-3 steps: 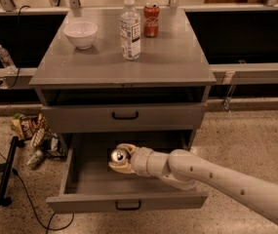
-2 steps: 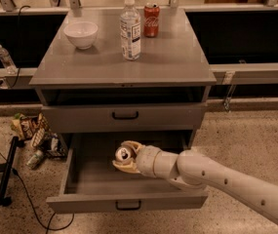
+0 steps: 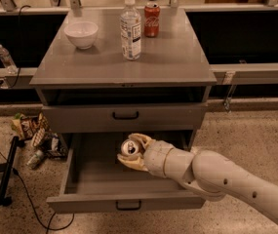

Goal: Pick orange can from middle drawer and place on counter

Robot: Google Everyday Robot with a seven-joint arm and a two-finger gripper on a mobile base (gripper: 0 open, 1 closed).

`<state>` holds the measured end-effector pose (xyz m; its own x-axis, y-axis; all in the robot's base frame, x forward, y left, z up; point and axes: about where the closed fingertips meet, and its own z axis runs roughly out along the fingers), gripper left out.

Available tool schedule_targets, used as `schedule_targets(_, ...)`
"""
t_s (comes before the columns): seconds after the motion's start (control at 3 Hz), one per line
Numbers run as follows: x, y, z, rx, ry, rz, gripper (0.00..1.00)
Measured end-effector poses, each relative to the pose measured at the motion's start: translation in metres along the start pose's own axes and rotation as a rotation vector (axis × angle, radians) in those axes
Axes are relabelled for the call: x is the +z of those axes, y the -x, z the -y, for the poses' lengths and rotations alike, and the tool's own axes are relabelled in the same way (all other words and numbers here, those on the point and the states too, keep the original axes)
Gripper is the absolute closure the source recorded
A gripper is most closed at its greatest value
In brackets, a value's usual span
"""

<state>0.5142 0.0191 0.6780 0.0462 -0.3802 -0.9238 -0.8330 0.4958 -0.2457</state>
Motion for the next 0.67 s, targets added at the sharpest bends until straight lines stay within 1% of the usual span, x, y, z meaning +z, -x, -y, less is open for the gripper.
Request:
schedule_targets(0.33,-0.002,0.004,0.005,0.003,-0.008,0.003,1.0)
schedule_targets(0.67,-0.018,0.034,0.049,0.039,-0.073,0.029,1.0)
